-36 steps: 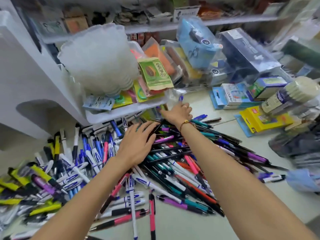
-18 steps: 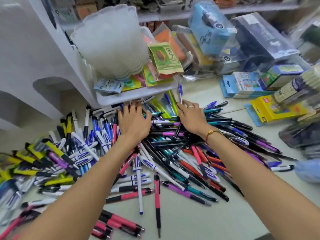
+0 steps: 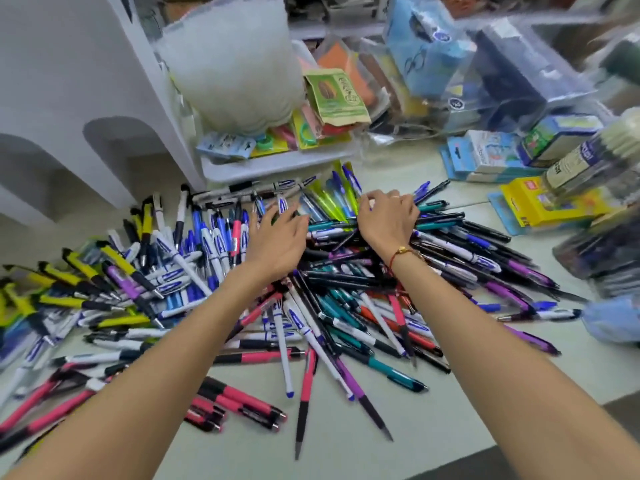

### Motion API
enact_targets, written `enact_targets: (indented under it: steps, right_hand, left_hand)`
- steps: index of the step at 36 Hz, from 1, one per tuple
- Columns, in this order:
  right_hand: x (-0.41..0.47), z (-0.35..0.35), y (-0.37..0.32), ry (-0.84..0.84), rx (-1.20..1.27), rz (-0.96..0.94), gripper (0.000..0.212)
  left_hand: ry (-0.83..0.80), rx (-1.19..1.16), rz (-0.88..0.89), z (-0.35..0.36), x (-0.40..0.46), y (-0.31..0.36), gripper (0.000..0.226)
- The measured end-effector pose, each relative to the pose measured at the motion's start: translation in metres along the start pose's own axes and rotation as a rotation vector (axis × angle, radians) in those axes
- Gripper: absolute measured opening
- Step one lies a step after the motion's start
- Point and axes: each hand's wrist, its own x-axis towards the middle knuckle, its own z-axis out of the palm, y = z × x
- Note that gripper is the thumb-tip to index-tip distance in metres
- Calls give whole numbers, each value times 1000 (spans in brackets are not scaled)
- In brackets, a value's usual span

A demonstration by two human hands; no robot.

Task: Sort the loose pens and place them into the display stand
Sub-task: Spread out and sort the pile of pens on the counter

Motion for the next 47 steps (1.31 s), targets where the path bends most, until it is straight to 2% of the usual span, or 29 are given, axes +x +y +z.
enact_targets:
  steps: [2,5,8,11,14,17,19,21,24,26,27,30,34,38,40,43,47]
  right_hand:
    - [-3,-6,-1,-65,-49,-53,45]
    - [-3,-18,10,-217,-71,-151,49]
    - [5,-29,35,-385,-110,-305,48]
    - [15,-45,58,-351,-110,-358,45]
    - [27,-55,83,-307,-179,-366,45]
    - [33,-59,107,-328,-246,-344,45]
    - [31,-59,120,-259,-295,-344,42]
    - [27,-60,130,-210,-298,-332,39]
    - [20,-57,142,-213,-210,-258,38]
    - [15,-54,144,-233,-164,-205,40]
    - [11,-53,143,-234,-154,-187,41]
    - [0,-49,137,-227,-139,-134,41]
    - [-18,-43,120,-208,-97,-82,48]
    - [-33,-32,101,-195,-60,-80,38]
    - [-40,-27,92,-197,-71,-71,45]
    - [-51,-24,84,-196,-77,-82,72]
    - [-54,-30,84,-307,-61,-85,48]
  left_hand:
    - [49,-16,-4,-7,-1,-1,45]
    - [220,19,32,-19,0,7,40]
    - [163,34,101,-25,10,27,41]
    - [135,42,109,-24,32,47,46]
    - [173,141,325,-15,59,65,45]
    - [-4,282,485,-6,80,78,47]
    - [-110,361,468,0,90,80,49]
    - [-146,406,436,4,95,77,49]
    - [-69,493,433,7,91,73,51]
    - [-20,537,423,7,82,74,68]
    - [-22,533,409,8,79,74,69]
    - [-93,453,376,11,71,74,54]
    - [-210,284,380,10,65,68,51]
    - [-291,237,390,5,53,62,49]
    - [-321,233,386,1,45,60,49]
    - [-335,225,365,1,37,53,49]
    - [-274,265,352,-4,29,54,47]
